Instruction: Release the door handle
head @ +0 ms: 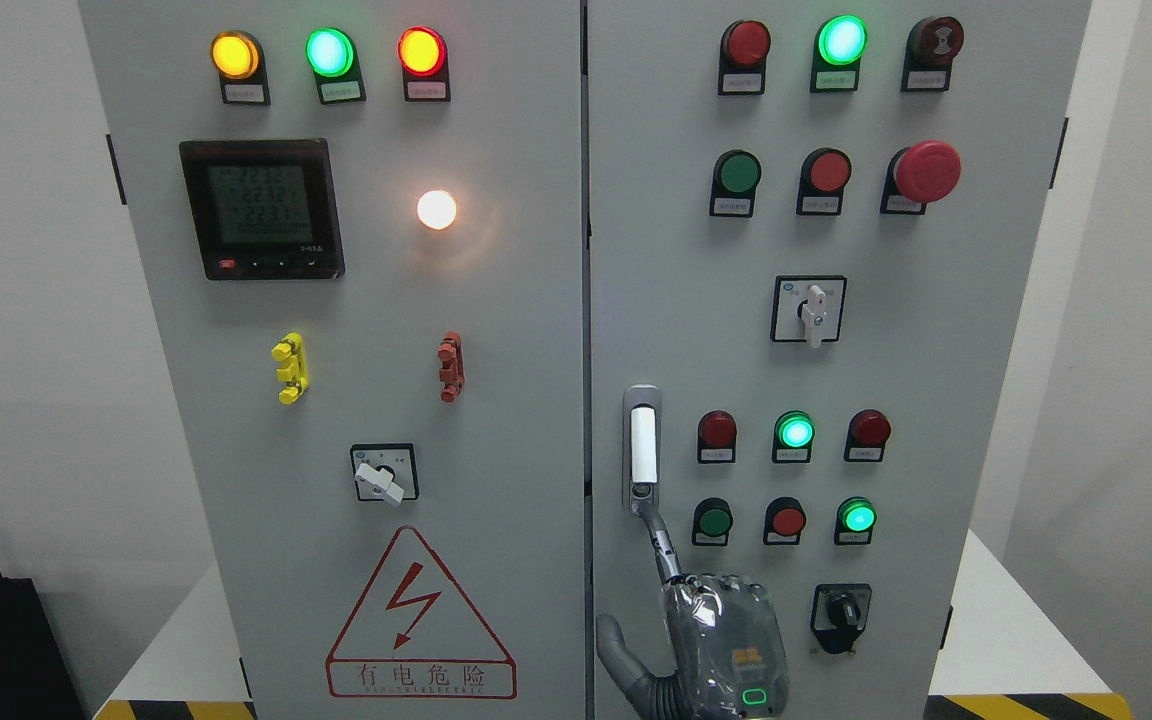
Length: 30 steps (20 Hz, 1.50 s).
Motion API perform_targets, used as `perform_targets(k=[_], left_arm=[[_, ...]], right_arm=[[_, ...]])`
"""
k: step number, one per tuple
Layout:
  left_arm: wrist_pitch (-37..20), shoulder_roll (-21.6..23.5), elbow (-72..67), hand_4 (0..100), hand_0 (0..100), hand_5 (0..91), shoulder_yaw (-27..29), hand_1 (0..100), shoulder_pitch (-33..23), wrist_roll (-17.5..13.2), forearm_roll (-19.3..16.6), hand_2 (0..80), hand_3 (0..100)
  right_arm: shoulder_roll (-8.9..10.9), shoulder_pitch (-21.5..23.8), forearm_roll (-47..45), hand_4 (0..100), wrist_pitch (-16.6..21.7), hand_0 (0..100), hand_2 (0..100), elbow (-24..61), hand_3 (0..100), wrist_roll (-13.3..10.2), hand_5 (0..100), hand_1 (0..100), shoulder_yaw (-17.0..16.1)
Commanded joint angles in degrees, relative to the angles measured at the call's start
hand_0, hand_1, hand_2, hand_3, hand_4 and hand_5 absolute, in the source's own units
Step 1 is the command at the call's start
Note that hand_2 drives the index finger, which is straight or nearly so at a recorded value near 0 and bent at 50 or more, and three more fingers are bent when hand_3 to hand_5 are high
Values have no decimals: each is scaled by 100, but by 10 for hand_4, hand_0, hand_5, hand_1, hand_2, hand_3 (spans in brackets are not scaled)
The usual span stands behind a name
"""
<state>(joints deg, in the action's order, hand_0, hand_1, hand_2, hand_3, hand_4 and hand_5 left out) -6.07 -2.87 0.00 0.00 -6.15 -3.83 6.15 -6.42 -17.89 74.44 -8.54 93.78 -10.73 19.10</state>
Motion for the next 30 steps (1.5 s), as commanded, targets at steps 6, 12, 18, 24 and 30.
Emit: perform_targets(k=[6, 12, 18, 24, 30], left_arm=[[1, -3, -114, 0, 120, 0, -79, 389, 0, -4, 0, 0, 0], [1, 6, -114, 0, 120, 0, -79, 389, 0, -4, 0, 0, 0], [1, 6, -114, 0, 120, 0, -79, 389, 0, -4, 0, 0, 0], [1, -3, -114, 0, 120, 0, -79, 389, 0, -4, 0, 0, 0], [1, -3, -114, 0, 120, 0, -79, 389, 0, -4, 0, 0, 0]], right_arm=[[0, -4, -8, 1000, 45, 387, 13, 26, 1000, -192, 1000, 368, 6], [0, -4, -61, 1000, 63, 398, 0, 35, 1000, -333, 996, 369, 15], [0, 5, -61, 1000, 89, 404, 0, 61, 1000, -456, 995, 371, 33], [0, 259, -341, 869, 765, 474, 369, 114, 960, -746, 883, 404, -12], [0, 506, -500, 516, 1179, 614, 679, 193, 718, -1045, 533, 408, -90]])
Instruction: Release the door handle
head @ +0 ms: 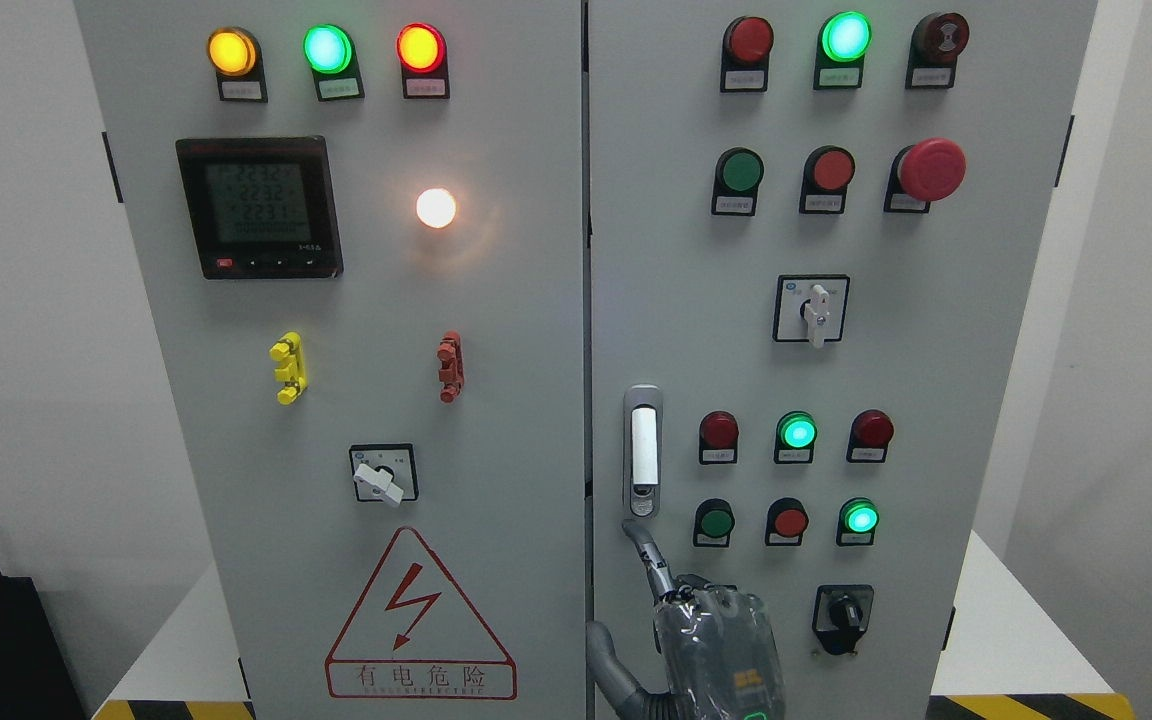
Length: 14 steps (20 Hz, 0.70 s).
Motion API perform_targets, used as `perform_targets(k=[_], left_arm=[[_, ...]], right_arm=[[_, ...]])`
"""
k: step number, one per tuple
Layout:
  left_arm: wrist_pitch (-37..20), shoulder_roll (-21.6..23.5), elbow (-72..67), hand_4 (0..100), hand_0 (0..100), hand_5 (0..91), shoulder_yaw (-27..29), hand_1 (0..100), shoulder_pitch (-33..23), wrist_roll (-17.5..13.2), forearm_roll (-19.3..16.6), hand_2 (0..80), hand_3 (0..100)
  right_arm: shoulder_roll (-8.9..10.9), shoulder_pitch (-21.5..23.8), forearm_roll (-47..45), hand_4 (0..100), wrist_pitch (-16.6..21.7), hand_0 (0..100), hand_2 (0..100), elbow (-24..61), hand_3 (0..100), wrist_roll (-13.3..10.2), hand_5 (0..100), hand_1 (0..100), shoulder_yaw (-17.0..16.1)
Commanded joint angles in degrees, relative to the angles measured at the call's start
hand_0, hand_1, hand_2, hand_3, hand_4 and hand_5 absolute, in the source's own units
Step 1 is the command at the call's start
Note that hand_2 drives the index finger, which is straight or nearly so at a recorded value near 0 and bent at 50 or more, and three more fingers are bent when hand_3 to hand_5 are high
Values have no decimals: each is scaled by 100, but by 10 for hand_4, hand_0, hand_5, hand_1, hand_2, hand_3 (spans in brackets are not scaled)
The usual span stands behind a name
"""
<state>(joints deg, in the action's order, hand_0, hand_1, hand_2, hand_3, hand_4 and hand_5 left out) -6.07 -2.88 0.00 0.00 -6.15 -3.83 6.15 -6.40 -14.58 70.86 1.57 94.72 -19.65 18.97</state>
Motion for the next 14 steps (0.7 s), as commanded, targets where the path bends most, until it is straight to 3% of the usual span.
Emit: perform_targets(k=[1, 2, 3, 4, 5, 7, 10, 14], left_arm=[[1, -2, -114, 0, 120, 0, -88, 389, -1, -4, 0, 0, 0], [1, -2, -114, 0, 120, 0, -79, 389, -1, -4, 0, 0, 0], [1, -2, -114, 0, 120, 0, -79, 389, -1, -4, 0, 0, 0], [1, -2, -114, 0, 120, 0, -79, 389, -1, -4, 0, 0, 0], [1, -2, -114, 0, 120, 0, -79, 389, -1, -4, 0, 0, 0], [1, -2, -114, 0, 120, 0, -79, 389, -1, -4, 0, 0, 0], [1, -2, -114, 0, 120, 0, -79, 389, -1, -4, 0, 0, 0], [1, 7, -114, 0, 120, 0, -79, 389, -1, -4, 0, 0, 0]], right_arm=[[-2, 157, -143, 568, 168, 605, 717, 178, 763, -153, 572, 394, -86], [-2, 131, -134, 588, 159, 605, 738, 239, 782, -153, 581, 386, -86], [-2, 87, -134, 681, 142, 601, 870, 275, 921, -144, 622, 361, -86], [-2, 26, -108, 743, 133, 590, 946, 293, 1000, -144, 689, 329, -86], [-2, -36, -82, 770, 107, 590, 969, 301, 1000, -135, 719, 317, -86], [-2, -63, -29, 891, -24, 581, 1000, 415, 1000, -92, 912, 235, -78], [-2, -98, 77, 998, -578, 550, 1000, 503, 1000, 136, 946, 191, -69], [-10, -115, 112, 1000, -649, 507, 1000, 644, 1000, 418, 965, 58, -78]])
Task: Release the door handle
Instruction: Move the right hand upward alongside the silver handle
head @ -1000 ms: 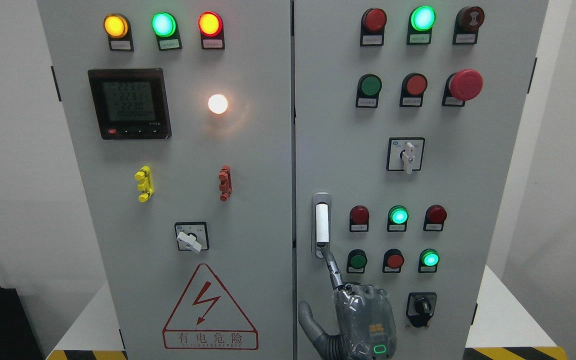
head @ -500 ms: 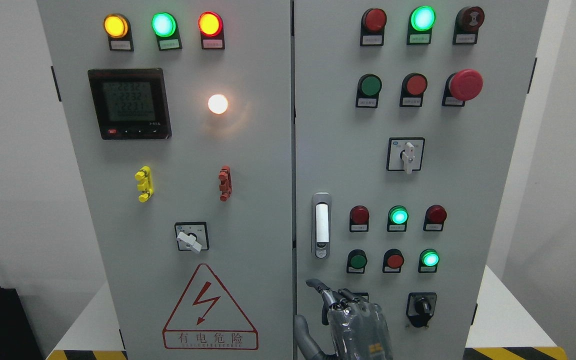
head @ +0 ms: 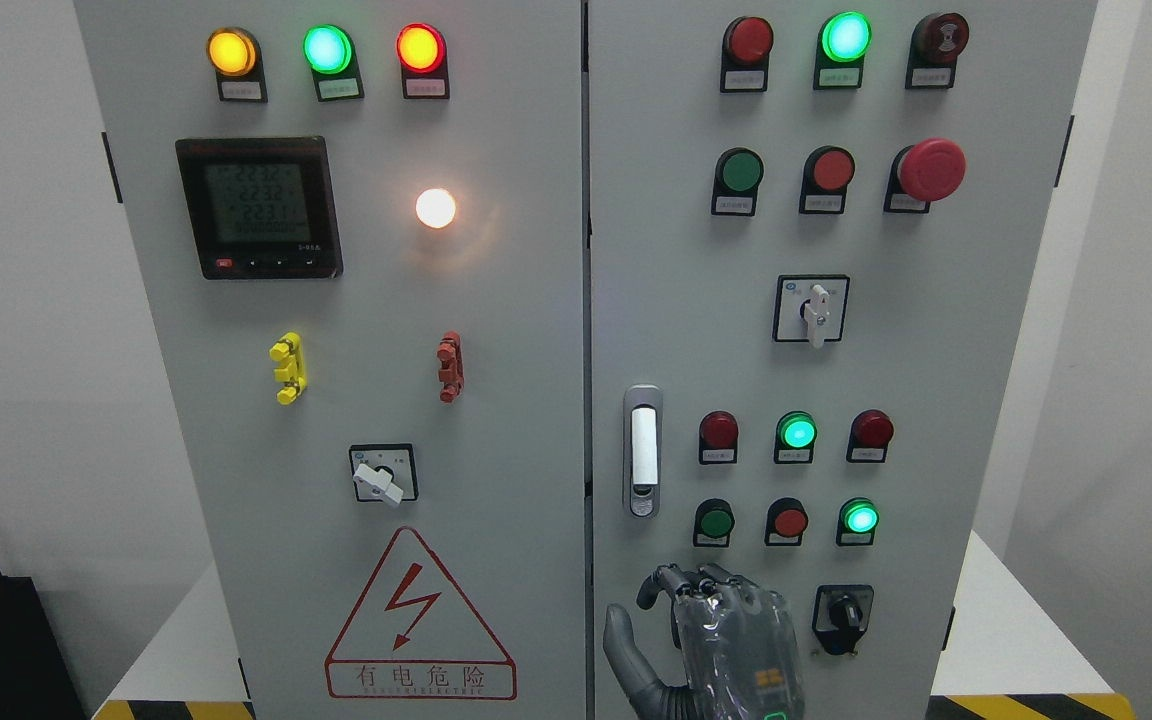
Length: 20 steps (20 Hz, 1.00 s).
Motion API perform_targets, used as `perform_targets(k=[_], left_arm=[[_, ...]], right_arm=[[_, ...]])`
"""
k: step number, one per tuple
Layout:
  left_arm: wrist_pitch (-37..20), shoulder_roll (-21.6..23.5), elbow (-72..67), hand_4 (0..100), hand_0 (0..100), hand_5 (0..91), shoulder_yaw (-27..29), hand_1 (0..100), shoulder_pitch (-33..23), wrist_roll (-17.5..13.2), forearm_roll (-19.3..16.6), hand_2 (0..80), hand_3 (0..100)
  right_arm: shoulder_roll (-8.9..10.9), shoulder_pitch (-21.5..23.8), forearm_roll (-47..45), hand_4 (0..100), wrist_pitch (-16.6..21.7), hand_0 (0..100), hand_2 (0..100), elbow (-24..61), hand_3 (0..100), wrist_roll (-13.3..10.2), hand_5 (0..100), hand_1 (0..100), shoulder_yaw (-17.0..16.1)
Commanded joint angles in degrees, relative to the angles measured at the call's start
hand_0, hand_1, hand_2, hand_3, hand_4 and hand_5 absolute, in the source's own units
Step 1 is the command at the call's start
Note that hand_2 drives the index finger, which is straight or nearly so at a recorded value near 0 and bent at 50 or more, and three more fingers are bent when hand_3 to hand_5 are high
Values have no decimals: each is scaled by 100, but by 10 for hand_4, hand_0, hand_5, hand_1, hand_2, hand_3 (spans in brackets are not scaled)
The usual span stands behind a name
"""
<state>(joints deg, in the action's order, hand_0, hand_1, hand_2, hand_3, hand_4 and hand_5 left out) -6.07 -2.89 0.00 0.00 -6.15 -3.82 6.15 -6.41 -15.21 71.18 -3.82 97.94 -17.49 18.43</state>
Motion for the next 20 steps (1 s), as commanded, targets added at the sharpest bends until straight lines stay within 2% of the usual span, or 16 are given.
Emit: perform_targets(k=[1, 4, 7, 9, 20], left_arm=[[1, -1, -114, 0, 120, 0, -79, 389, 0, -4, 0, 0, 0], [1, 8, -114, 0, 120, 0, -79, 389, 0, -4, 0, 0, 0], [1, -1, -114, 0, 120, 0, -79, 389, 8, -4, 0, 0, 0], [1, 8, -114, 0, 120, 0, -79, 389, 0, -4, 0, 0, 0], [1, -1, -114, 0, 120, 0, -79, 389, 0, -4, 0, 0, 0]], right_arm=[[-9, -70, 106, 1000, -154, 500, 1000, 349, 1000, 272, 966, 27, -15], [-88, -201, 124, 1000, -339, 495, 1000, 367, 1000, 500, 967, 0, -6], [-97, -386, 133, 1000, -348, 478, 1000, 419, 1000, 685, 968, 0, -6], [-97, -518, 168, 1000, -496, 465, 1000, 402, 1000, 825, 969, 0, -15], [-88, -913, 185, 1000, -655, 442, 1000, 226, 1000, 861, 961, 26, -24]])
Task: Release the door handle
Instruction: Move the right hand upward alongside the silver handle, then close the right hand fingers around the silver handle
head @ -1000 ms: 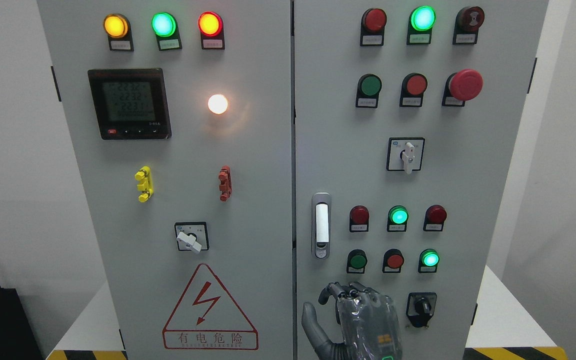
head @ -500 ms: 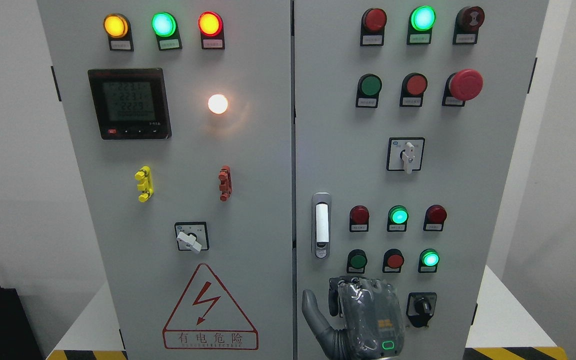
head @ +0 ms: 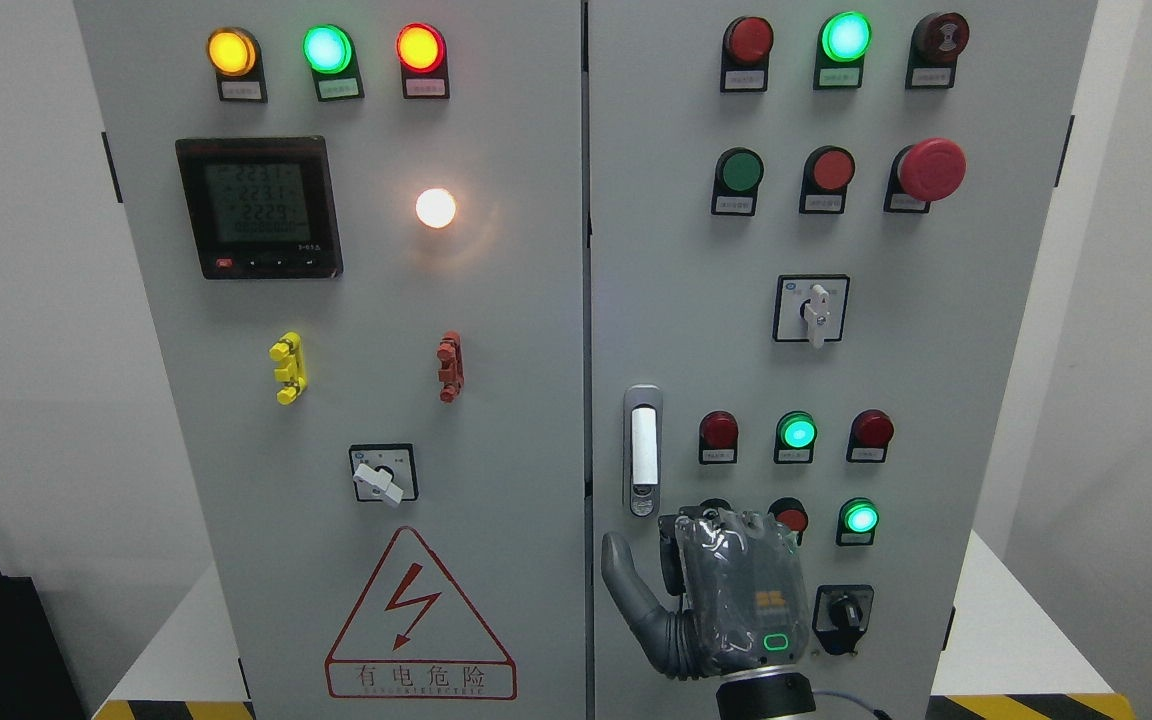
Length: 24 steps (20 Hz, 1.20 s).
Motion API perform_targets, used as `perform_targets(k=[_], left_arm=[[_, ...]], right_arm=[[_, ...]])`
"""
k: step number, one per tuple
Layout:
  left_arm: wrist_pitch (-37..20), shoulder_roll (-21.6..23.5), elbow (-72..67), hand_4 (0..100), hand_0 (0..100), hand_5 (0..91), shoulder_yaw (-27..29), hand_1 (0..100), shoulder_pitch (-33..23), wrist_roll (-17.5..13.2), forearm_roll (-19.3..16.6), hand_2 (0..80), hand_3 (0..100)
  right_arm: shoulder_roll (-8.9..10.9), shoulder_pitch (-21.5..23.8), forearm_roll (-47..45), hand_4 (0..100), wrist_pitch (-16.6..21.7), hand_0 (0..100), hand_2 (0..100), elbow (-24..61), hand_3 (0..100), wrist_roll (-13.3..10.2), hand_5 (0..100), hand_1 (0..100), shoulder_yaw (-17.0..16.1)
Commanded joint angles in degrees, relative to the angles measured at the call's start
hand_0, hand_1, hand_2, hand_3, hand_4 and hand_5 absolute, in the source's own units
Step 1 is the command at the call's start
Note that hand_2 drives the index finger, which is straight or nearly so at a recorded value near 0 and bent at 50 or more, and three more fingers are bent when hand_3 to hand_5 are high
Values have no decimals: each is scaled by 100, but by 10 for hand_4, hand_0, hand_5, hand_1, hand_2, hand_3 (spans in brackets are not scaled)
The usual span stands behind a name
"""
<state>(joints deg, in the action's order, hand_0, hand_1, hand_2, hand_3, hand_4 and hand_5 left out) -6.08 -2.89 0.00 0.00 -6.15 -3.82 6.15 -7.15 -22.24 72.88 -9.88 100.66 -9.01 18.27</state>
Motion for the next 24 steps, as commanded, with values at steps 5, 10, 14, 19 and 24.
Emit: perform_targets(k=[5, 10, 14, 19, 24], left_arm=[[2, 7, -114, 0, 120, 0, -79, 389, -1, -4, 0, 0, 0], [2, -1, -114, 0, 120, 0, -79, 389, -1, -4, 0, 0, 0], [2, -1, -114, 0, 120, 0, -79, 389, -1, -4, 0, 0, 0], [2, -1, -114, 0, 120, 0, -79, 389, -1, -4, 0, 0, 0], [2, -1, -114, 0, 120, 0, -79, 389, -1, -4, 0, 0, 0]], right_arm=[[-15, -315, 42, 1000, -75, 442, 1000, -160, 1000, 189, 960, 34, -8], [-15, -395, 77, 1000, -146, 435, 1000, -248, 1000, 180, 960, 86, -17], [-24, -474, 86, 1000, -146, 438, 1000, -257, 1000, 189, 960, 119, -17], [-15, -483, 86, 1000, -207, 445, 1000, -310, 1000, 189, 958, 165, -43], [-15, -500, 86, 1000, -225, 457, 1000, -319, 1000, 189, 957, 168, -87]])
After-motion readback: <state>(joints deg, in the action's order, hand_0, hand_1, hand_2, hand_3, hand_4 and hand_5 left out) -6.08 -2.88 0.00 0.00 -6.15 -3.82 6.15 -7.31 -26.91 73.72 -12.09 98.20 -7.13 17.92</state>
